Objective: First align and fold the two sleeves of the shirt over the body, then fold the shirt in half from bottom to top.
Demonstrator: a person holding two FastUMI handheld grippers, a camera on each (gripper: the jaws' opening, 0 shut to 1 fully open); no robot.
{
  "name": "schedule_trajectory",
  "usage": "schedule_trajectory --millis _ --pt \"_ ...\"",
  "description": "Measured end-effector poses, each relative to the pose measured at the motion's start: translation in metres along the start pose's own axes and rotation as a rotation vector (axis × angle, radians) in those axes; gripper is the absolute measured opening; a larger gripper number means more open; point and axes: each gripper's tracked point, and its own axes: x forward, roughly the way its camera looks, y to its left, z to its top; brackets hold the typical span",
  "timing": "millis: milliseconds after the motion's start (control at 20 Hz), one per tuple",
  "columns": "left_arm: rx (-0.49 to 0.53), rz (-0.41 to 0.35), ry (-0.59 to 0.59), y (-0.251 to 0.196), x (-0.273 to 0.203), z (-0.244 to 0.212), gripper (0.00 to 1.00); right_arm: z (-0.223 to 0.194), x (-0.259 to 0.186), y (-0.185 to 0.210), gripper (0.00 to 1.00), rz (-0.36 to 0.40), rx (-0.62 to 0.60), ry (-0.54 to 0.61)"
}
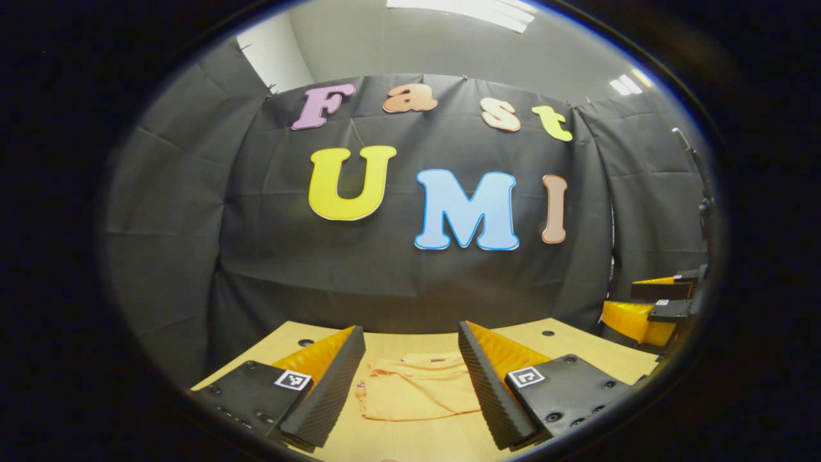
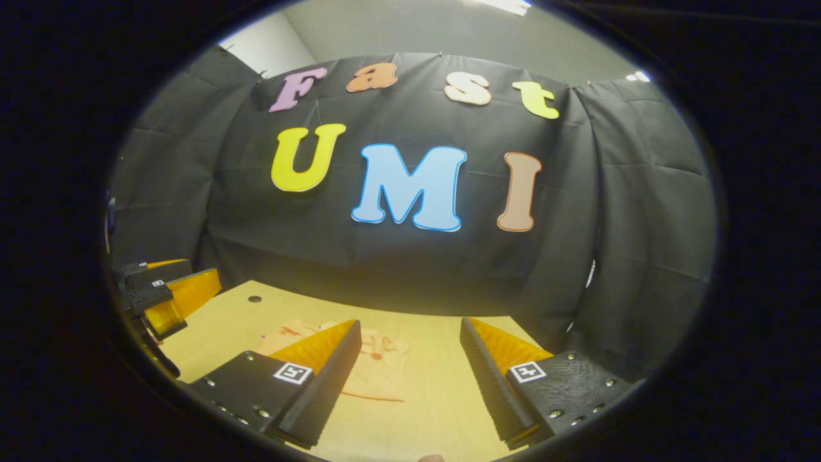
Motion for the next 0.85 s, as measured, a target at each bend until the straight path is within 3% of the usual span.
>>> schedule_trajectory --millis 450,850 --pt "0.032 -0.005 -0.01 -0.027 -0.006 -0.001 0.96 0.003 -0.014 -0.032 0.96 -0.009 0.005 -0.035" --pt "0.006 0.105 -0.02 -0.076 -0.025 -0.009 0.94 -0.009 -0.022 -0.081 0.96 0.083 -0.027 -0.043"
